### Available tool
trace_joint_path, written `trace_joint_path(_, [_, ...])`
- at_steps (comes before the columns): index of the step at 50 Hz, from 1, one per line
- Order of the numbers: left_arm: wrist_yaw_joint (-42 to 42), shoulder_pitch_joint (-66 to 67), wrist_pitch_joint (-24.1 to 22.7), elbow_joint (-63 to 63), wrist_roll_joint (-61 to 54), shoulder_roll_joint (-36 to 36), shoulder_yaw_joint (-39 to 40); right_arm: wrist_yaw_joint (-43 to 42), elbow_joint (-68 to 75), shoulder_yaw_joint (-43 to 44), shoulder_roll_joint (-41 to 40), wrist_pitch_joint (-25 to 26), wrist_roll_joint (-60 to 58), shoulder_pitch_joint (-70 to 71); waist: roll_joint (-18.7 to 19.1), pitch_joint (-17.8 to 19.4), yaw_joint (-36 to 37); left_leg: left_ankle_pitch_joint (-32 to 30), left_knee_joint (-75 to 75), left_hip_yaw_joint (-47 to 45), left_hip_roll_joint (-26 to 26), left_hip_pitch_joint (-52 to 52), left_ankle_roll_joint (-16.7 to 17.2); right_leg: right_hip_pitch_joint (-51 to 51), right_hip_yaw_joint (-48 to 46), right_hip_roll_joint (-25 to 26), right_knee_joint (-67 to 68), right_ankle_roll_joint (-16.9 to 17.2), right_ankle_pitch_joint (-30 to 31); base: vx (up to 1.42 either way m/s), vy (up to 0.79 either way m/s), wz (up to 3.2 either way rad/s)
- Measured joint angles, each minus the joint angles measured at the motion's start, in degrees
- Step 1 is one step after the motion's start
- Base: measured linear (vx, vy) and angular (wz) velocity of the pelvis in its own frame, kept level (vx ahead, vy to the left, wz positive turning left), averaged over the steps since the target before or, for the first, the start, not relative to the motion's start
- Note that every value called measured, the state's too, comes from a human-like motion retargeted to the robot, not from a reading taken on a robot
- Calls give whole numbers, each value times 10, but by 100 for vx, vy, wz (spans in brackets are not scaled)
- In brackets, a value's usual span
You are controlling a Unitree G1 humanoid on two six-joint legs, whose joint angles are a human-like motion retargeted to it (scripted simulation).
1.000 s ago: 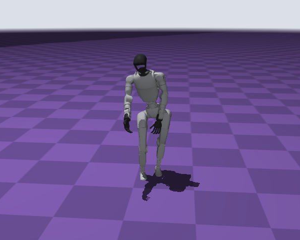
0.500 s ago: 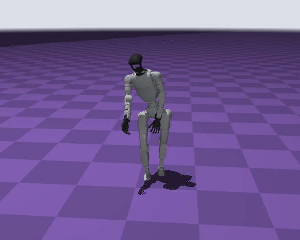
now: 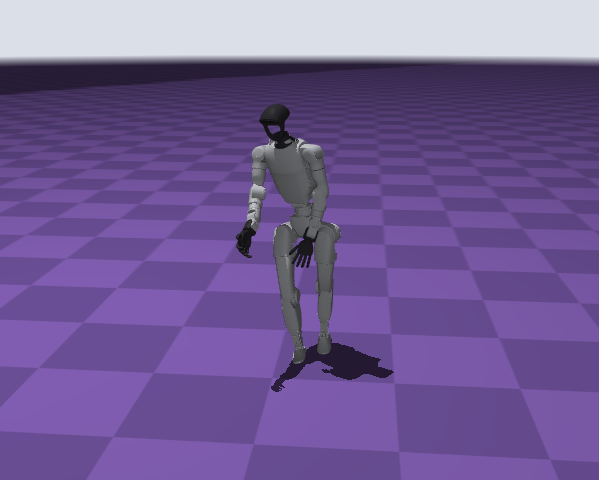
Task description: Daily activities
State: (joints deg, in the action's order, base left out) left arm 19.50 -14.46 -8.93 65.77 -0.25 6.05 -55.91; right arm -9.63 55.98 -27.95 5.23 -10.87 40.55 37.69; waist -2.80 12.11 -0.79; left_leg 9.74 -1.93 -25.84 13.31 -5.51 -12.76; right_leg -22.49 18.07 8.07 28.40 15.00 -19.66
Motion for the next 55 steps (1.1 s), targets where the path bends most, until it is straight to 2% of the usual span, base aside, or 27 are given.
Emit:
trace_joint_path(10, [30,8,-13,-11,-32,-12,6,-13,-98,-33,8,-17,-13,-98,-3,-3,-19,7,0,-30,-13,-28,-1,41,18,25,-39,0,25,3,-1,-46])
trace_joint_path(22, [63,31,-28,-59,-74,-2,15,-37,-212,-76,59,-19,-39,-215,4,-5,-37,10,0,-61,-22,-55,1,82,35,44,-80,0,49,2,-2,-35])
trace_joint_path(38, [102,30,-18,-53,-83,-22,9,-80,-109,-120,10,4,-67,-172,19,4,-25,7,1,-83,-30,-71,2,114,34,50,-122,0,81,0,-1,-9])
trace_joint_path(55, [147,32,-21,-64,-50,-22,31,-101,-128,-150,14,6,-150,-170,28,7,-36,2,1,-84,-34,-84,1,150,35,43,-175,0,105,0,0,0])
